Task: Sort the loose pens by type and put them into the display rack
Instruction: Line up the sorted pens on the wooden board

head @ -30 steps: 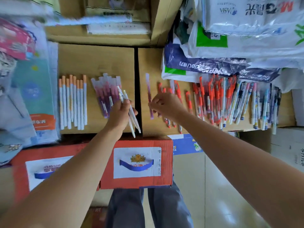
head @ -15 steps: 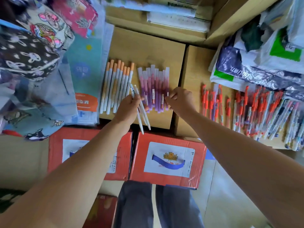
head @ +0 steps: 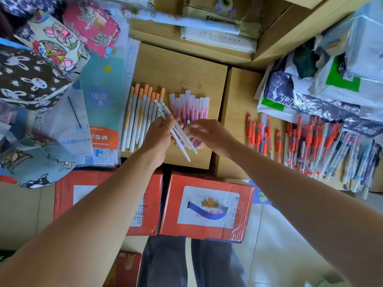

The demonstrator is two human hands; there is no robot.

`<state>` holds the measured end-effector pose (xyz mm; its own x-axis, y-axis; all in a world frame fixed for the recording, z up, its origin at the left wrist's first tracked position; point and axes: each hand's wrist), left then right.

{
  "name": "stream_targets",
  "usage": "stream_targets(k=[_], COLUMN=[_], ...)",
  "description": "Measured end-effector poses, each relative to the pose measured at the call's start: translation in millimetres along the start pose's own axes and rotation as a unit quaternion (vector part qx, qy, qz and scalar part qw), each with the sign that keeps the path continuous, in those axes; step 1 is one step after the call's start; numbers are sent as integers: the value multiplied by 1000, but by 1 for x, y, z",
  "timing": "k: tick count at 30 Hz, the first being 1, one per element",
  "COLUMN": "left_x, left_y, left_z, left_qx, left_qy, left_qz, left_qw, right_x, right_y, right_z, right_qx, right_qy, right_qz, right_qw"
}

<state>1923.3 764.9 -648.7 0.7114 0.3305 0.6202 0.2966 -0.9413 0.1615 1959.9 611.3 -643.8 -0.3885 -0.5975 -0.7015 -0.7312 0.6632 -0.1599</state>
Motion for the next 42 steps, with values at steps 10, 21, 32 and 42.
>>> stream_targets(k=[10, 21, 32, 42], left_x=[19, 49, 61, 62], left_y=[20, -11, -29, -31], left_z=[7, 60, 98, 98], left_qx=[47, 178, 137, 111], left_qy=[52, 181, 273, 280], left_qz=[10, 250, 486, 489], left_qw=[997, 934, 819, 819], right_x=[-13, -45, -41, -27], right_y=[-18, -79, -69, -60], right_z=[3, 66, 112, 110], right_qx=[-71, 43, 117, 193], right_qy=[47, 32, -69, -134], right_qz=[116, 48, -241, -344], right_qw=[990, 997, 961, 909])
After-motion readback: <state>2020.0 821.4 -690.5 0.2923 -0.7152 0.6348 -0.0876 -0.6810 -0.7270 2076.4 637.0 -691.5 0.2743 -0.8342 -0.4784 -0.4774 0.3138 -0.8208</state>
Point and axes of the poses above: each hand's wrist, its own z-axis towards the middle knuckle, its own y-axis out of the palm, x = y × z, and after that the axes turned 4 degrees about -x, right-handed
